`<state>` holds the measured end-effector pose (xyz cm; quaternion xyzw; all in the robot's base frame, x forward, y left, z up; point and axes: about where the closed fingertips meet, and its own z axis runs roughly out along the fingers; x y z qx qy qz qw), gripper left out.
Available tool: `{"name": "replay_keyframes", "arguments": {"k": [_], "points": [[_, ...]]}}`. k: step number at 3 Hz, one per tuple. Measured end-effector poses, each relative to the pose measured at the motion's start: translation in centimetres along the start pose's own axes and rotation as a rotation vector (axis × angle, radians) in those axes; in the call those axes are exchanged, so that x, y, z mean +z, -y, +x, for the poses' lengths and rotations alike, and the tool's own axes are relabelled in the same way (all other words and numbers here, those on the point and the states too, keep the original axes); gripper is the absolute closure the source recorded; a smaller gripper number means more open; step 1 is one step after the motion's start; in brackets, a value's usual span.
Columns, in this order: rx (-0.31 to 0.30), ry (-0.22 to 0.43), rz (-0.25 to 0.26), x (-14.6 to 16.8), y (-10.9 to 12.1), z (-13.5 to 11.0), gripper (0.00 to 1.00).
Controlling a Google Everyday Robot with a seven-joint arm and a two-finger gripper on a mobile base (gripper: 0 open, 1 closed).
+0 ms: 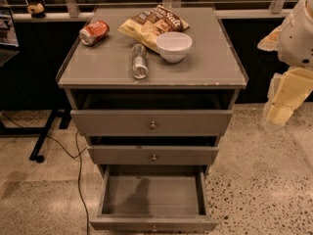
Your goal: Place redbull can into bottom drawer
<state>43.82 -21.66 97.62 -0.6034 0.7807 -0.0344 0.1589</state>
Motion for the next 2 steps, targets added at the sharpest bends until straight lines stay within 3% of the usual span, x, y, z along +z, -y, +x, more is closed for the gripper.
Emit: {"name": "replay_keyframes", "arguments": {"k": [1,2], "points": [[-0.004,-0.003,0.005,-0.1,0.3,-0.3,0.0],[0.076,0.026,0.051,0.2,1.5,-1.5,0.0]]}}
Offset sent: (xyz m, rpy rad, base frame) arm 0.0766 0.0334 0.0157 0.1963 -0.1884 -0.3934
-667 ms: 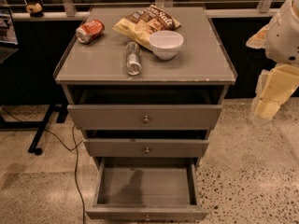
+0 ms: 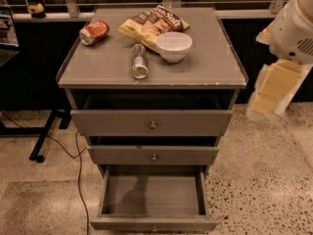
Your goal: Place redbull can into bottom drawer
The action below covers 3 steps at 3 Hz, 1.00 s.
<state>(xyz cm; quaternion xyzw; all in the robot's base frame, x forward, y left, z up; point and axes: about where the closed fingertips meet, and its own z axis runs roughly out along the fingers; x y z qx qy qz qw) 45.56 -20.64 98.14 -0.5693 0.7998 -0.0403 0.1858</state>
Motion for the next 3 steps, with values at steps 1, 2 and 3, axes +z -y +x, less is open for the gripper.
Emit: {"name": "replay_keyframes", "arguments": {"k": [1,2,3], "points": [[0.164,0.093,0.091,0.7,1.0,-2.8,0.0],[0.333,0.192,0.177,1.4,2.5,-4.9,0.0],[0.531,0.293,0.23,2.3,3.1,-5.5,0.0]]}}
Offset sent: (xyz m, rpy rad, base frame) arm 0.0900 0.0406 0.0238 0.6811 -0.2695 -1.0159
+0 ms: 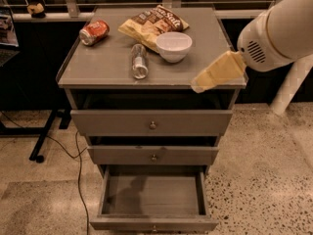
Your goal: Place redbull can into bottom drawer
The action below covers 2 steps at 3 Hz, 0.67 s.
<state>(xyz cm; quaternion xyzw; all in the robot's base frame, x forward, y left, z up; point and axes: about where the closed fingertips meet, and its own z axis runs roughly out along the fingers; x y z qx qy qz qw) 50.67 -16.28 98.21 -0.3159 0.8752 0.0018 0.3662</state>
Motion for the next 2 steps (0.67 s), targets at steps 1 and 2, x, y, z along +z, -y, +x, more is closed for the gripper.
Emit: {"name": "replay_keyframes", "arguments": {"k": [1,2], "points": [[0.217,0.068,0.038,0.1,-2.1,2.0,0.0],[0.373,0.12,0.106,1.2,-3.0,4.4,0.0]]}}
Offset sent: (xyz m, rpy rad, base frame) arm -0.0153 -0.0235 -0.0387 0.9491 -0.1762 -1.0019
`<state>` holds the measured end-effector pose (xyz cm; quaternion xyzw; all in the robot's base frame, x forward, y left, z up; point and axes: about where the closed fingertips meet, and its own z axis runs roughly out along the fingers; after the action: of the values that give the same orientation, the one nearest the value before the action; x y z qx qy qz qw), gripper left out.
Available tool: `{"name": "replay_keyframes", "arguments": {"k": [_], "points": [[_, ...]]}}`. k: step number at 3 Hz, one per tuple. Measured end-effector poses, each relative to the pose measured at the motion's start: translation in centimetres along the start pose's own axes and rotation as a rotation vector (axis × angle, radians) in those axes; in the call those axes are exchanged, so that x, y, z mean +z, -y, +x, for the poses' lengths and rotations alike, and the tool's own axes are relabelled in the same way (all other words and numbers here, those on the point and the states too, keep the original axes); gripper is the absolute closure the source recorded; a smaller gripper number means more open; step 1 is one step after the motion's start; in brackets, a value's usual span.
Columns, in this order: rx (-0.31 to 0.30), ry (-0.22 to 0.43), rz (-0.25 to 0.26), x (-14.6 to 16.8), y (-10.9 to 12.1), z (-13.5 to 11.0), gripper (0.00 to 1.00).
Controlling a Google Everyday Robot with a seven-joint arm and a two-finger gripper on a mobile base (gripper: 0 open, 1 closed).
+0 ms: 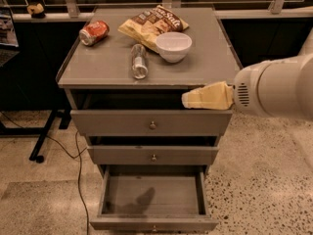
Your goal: Place redbull can into bottom drawer
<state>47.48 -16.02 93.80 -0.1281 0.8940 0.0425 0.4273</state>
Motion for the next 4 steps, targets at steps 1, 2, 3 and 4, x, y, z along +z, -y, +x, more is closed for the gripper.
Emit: {"name": "replay_keyframes", "arguments": {"k": [1,2,3,4], "points": [[0.08,0.068,0.005,0.2,0.1,-1.3,0.0],[0.096,0.08,0.002,0.3,0.0,-1.2,0.0],[0.168,0.107,-0.035,2.5,-1.1,-1.8,0.0],[0.241,0.121,-0.065,4.1,-2.0,-2.4,0.0]]}}
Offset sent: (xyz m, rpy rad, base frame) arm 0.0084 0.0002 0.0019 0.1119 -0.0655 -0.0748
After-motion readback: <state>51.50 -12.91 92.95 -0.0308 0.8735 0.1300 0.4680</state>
